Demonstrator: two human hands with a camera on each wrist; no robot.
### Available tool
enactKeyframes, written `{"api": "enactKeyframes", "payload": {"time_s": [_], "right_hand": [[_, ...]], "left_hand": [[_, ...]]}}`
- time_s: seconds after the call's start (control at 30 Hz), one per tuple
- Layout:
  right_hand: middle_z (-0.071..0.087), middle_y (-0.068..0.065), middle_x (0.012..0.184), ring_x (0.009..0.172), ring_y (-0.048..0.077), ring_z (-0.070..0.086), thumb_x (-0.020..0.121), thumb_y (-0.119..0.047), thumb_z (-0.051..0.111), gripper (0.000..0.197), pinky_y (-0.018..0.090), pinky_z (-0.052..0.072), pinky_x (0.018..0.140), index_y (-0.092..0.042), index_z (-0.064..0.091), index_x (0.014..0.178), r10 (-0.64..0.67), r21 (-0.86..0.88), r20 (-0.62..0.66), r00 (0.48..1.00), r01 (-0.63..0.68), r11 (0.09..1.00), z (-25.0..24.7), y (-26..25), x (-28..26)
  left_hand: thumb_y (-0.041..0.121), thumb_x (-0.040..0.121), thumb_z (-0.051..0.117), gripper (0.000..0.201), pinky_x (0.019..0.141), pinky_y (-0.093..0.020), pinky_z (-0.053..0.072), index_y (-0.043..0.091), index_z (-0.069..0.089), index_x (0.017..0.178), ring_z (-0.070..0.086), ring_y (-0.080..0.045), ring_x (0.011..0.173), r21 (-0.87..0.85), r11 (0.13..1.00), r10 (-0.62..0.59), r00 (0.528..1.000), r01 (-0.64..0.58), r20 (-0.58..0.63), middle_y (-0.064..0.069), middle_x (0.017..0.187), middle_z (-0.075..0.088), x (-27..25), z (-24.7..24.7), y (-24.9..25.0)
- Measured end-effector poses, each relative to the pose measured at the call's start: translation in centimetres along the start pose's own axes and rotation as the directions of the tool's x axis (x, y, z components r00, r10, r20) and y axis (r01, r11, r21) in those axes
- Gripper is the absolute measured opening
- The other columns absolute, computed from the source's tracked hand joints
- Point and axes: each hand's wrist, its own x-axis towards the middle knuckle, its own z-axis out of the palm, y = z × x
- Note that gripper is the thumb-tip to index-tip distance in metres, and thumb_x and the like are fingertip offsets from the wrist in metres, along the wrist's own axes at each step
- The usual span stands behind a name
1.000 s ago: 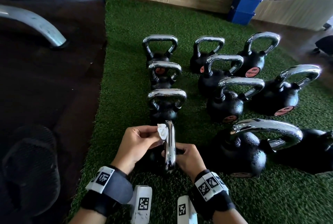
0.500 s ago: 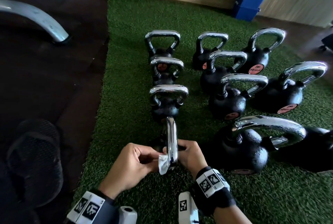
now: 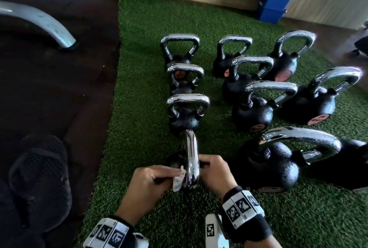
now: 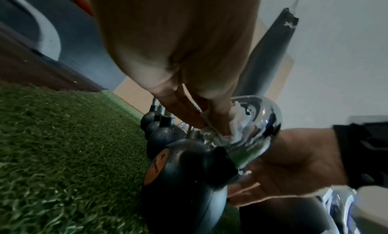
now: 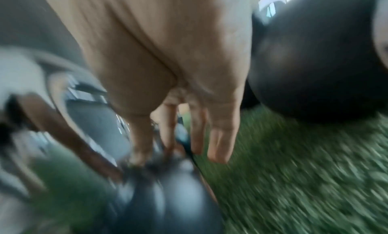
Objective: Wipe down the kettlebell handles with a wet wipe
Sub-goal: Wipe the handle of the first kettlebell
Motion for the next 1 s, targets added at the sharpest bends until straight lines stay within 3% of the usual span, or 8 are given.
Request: {"api": "enactKeyframes", "payload": {"time_s": [0.13, 0.3, 0.43, 0.57, 0.63, 0.77, 0.9, 1.0], "right_hand": [[0.076, -0.008, 0.081, 0.065, 0.002, 0.065, 0.082, -0.028, 0.081, 0.019, 0.025, 0.054, 0.065, -0.034, 0.079, 0.1, -0.2, 0.121, -0.286, 0.937, 0.243, 0.963, -2.8, -3.4, -3.0], [0.075, -0.007, 0.095, 0.067, 0.001, 0.062, 0.072, -0.032, 0.087, 0.034, 0.021, 0.052, 0.066, -0.037, 0.079, 0.105, -0.352, 0.21, 0.03, 0.935, 0.339, 0.917, -3.0, -7.0, -6.0], [0.077, -0.011, 0.099, 0.089, 0.006, 0.073, 0.073, -0.027, 0.088, 0.037, 0.027, 0.059, 0.083, -0.034, 0.079, 0.107, -0.374, 0.194, -0.004, 0.928, 0.367, 0.91, -3.0, -7.3, -6.0], [0.079, -0.007, 0.094, 0.087, 0.017, 0.077, 0.077, -0.013, 0.085, 0.033, 0.038, 0.063, 0.082, -0.031, 0.08, 0.104, -0.368, 0.255, -0.071, 0.927, 0.374, 0.892, -3.2, -6.7, -6.0], [0.08, -0.005, 0.096, 0.089, 0.02, 0.077, 0.078, -0.01, 0.083, 0.034, 0.039, 0.063, 0.082, -0.029, 0.079, 0.105, -0.355, 0.301, -0.132, 0.925, 0.379, 0.875, -3.7, -5.8, -5.6], [0.08, -0.006, 0.096, 0.088, 0.015, 0.077, 0.08, -0.018, 0.081, 0.029, 0.039, 0.063, 0.08, -0.032, 0.078, 0.105, -0.225, 0.293, -0.306, 0.925, 0.316, 0.902, -4.4, -2.9, -3.2], [0.079, -0.009, 0.087, 0.084, 0.01, 0.076, 0.077, -0.022, 0.085, 0.025, 0.044, 0.062, 0.084, -0.029, 0.08, 0.1, -0.087, 0.219, -0.33, 0.94, 0.166, 0.961, -2.7, -1.1, 0.8], [0.079, -0.008, 0.089, 0.086, 0.005, 0.075, 0.076, -0.018, 0.085, 0.028, 0.04, 0.061, 0.087, -0.023, 0.079, 0.104, -0.069, 0.211, -0.283, 0.957, 0.132, 0.968, -1.2, -0.9, 2.6]], "left_hand": [[0.02, 0.079, 0.078, 0.02, 0.079, -0.029, 0.061, 0.033, 0.084, 0.093, 0.073, -0.013, 0.094, -0.316, 0.946, -0.121, 0.985, 0.076, -0.126, 0.005, 0.103, 0.075, 0.3, -1.0, 0.9], [0.022, 0.075, 0.085, 0.018, 0.072, -0.019, 0.057, 0.026, 0.083, 0.092, 0.076, -0.015, 0.084, -0.468, 0.883, -0.108, 0.984, 0.031, -0.139, -0.003, 0.093, 0.079, 1.4, -1.4, 3.9], [0.031, 0.071, 0.091, 0.031, 0.073, -0.021, 0.058, 0.027, 0.071, 0.094, 0.076, -0.017, 0.085, -0.522, 0.851, -0.155, 0.979, 0.064, -0.134, -0.007, 0.092, 0.078, 1.9, -1.5, 5.6], [0.013, 0.076, 0.088, 0.05, 0.087, -0.026, 0.059, 0.031, 0.053, 0.107, 0.074, -0.024, 0.105, -0.603, 0.788, -0.093, 0.992, 0.127, 0.087, -0.011, 0.115, 0.076, 1.7, -2.1, 5.5], [0.009, 0.077, 0.082, 0.063, 0.102, -0.029, 0.054, 0.037, 0.048, 0.122, 0.064, -0.016, 0.124, -0.501, 0.854, -0.072, 0.985, 0.142, 0.157, -0.001, 0.132, 0.068, 1.7, -2.3, 4.3], [0.041, 0.063, 0.09, 0.123, 0.122, -0.029, 0.027, 0.055, 0.01, 0.155, 0.021, 0.012, 0.147, 0.017, 0.986, -0.161, 0.935, 0.164, 0.316, 0.031, 0.161, 0.025, 1.8, -0.7, 0.1], [0.064, 0.053, 0.09, 0.155, 0.129, -0.038, 0.004, 0.034, -0.021, 0.158, -0.015, -0.012, 0.156, 0.214, 0.975, -0.143, 0.908, 0.061, 0.393, 0.012, 0.168, -0.02, 2.7, 3.8, -2.4], [0.063, 0.062, 0.087, 0.142, 0.128, -0.041, 0.016, 0.014, 0.0, 0.163, 0.007, -0.019, 0.158, 0.296, 0.953, -0.015, 0.961, -0.071, 0.277, -0.004, 0.171, 0.002, 3.6, 5.4, -2.7]]}}
